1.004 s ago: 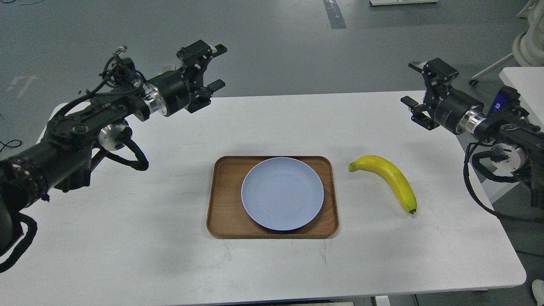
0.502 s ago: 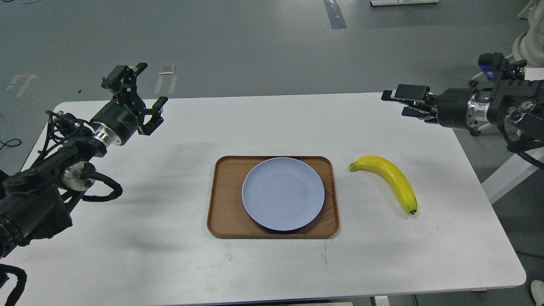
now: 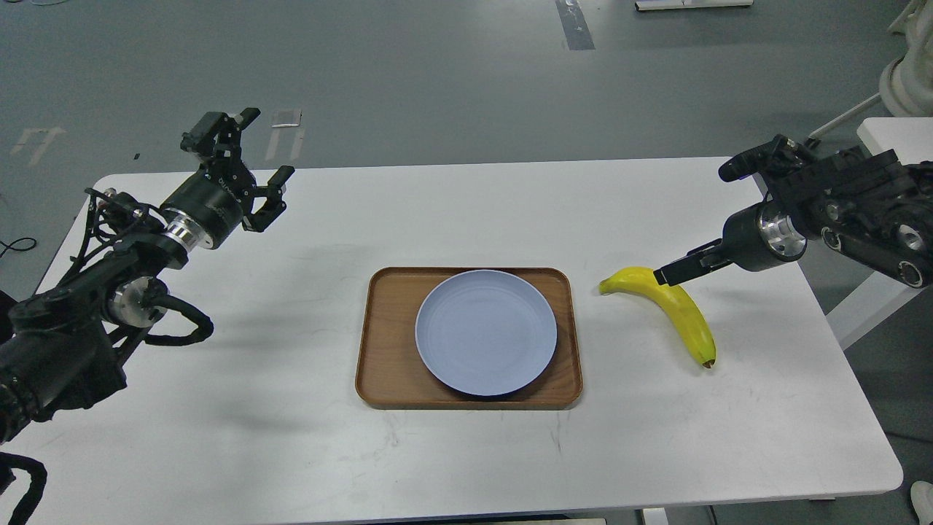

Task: Place banana on plate with both arms
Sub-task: 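Reach the right gripper down to the yellow banana and grasp it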

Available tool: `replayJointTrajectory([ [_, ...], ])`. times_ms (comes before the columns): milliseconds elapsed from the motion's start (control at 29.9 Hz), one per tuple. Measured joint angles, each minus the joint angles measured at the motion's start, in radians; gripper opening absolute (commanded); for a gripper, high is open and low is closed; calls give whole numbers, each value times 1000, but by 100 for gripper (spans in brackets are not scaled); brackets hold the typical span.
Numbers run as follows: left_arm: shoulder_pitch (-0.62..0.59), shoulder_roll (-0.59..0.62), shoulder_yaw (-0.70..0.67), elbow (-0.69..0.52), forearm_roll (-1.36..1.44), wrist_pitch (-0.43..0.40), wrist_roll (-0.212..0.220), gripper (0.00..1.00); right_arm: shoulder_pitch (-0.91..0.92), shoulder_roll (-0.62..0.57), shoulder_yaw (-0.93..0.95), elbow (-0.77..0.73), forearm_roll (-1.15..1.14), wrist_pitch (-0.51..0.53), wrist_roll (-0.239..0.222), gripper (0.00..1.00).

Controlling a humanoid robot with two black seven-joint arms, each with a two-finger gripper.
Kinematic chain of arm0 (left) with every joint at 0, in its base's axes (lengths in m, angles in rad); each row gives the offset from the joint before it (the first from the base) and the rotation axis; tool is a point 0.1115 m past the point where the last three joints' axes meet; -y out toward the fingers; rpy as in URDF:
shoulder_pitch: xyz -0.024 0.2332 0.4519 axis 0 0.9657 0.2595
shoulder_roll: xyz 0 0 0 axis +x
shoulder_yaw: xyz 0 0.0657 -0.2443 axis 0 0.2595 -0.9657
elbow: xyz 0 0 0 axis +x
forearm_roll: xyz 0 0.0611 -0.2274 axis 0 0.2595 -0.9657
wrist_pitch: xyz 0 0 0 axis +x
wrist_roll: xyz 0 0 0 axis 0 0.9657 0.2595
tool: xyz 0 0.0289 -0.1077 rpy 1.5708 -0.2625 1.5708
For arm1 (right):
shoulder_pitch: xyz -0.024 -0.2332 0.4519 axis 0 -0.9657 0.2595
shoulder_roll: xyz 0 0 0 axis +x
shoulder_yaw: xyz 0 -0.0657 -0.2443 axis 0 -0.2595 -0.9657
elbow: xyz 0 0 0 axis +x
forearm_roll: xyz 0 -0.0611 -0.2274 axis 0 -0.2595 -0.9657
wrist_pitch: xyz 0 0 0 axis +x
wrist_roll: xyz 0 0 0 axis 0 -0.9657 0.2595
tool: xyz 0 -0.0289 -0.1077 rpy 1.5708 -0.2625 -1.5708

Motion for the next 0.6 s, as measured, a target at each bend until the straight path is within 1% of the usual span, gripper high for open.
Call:
replayJointTrajectory([
  [134, 0, 2, 0, -1, 0, 0, 0, 98, 7, 28, -14, -7, -23, 0, 0, 100],
  [468, 0, 3, 0, -1, 0, 0, 0, 98, -3, 127, -114, -89, -36, 0, 0, 100],
  [535, 0, 5, 0, -1, 0, 0, 0, 98, -8, 132, -120, -94, -36, 0, 0, 99],
  [602, 0, 5, 0, -1, 0, 0, 0, 98, -14, 140, -123, -97, -36, 0, 0, 96],
])
